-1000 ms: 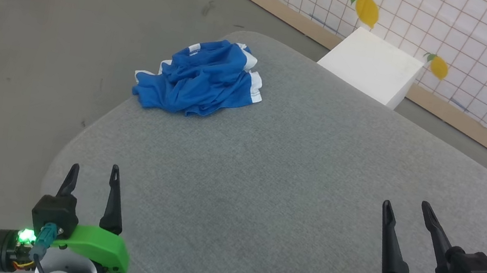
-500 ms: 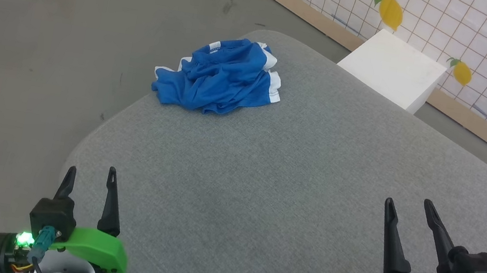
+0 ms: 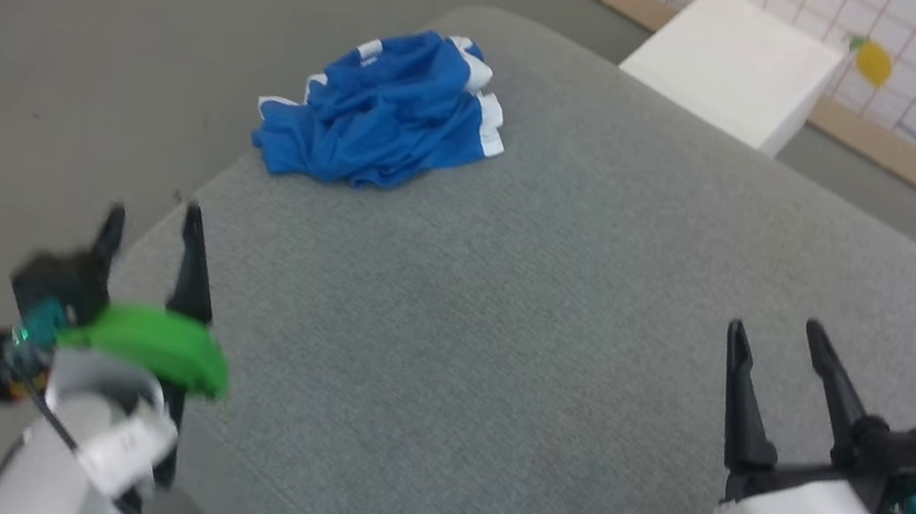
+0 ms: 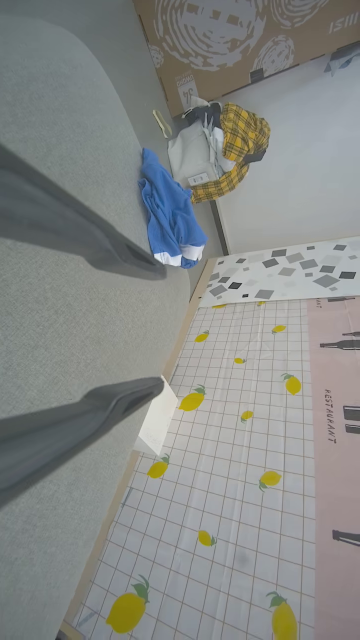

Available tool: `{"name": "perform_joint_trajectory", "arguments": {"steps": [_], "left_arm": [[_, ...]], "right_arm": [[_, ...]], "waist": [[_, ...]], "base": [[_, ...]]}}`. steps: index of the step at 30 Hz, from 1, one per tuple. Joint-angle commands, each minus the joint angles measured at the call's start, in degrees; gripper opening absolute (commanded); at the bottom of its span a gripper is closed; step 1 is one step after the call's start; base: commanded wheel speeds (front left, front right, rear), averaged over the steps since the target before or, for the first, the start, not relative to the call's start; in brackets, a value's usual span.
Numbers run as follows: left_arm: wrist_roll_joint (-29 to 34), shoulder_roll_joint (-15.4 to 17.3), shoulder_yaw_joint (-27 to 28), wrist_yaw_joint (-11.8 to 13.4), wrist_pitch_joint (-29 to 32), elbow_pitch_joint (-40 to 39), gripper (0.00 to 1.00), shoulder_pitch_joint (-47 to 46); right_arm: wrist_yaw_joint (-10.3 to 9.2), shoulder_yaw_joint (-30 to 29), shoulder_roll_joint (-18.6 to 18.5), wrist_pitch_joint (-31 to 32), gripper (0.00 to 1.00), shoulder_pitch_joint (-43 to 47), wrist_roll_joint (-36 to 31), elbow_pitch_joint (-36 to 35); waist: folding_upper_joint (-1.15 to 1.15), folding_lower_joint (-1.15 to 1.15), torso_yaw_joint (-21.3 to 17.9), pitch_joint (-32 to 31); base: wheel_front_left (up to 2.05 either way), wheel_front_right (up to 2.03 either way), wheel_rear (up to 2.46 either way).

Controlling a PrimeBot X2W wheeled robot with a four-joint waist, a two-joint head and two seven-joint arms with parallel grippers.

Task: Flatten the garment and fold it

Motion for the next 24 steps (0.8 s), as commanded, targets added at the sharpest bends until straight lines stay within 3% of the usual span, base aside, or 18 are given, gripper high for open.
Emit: {"name": "perform_joint_trajectory", "arguments": {"steps": [1,6,12,18,24], "left_arm": [[-1.6,0.7,1.0,-0.4,1.4,0.6,1.0,-3.7],[-4.3,3.0,3.1,-1.2,7.4,4.2,1.0,-14.6],[-7.4,8.1,5.8,-2.3,16.2,10.8,1.0,-25.6],[-10.4,13.1,8.7,-2.2,25.1,16.3,1.0,-32.6],[-12.5,15.8,11.2,-0.8,29.3,18.6,1.0,-34.7]], "right_arm": [[-0.09,0.4,0.0,0.6,1.0,-1.8,-0.8,-1.2],[-0.09,1.0,0.0,1.7,1.0,-4.6,-2.9,-3.4],[-0.09,2.4,0.0,1.8,1.0,-8.5,-4.0,-4.4],[-0.09,3.0,0.0,1.3,1.0,-11.9,-4.6,-5.1],[-0.09,3.1,0.0,0.4,1.0,-13.4,-4.3,-5.2]], "waist": [[0.0,0.0,-4.8,6.6],[0.0,0.0,-9.7,14.2],[0.0,0.0,-17.0,23.9],[0.0,0.0,-22.5,31.7],[0.0,0.0,-26.2,36.5]], "base": [[0.0,0.0,0.0],[0.0,0.0,0.0],[0.0,0.0,0.0],[0.0,0.0,0.0],[0.0,0.0,0.0]]}}
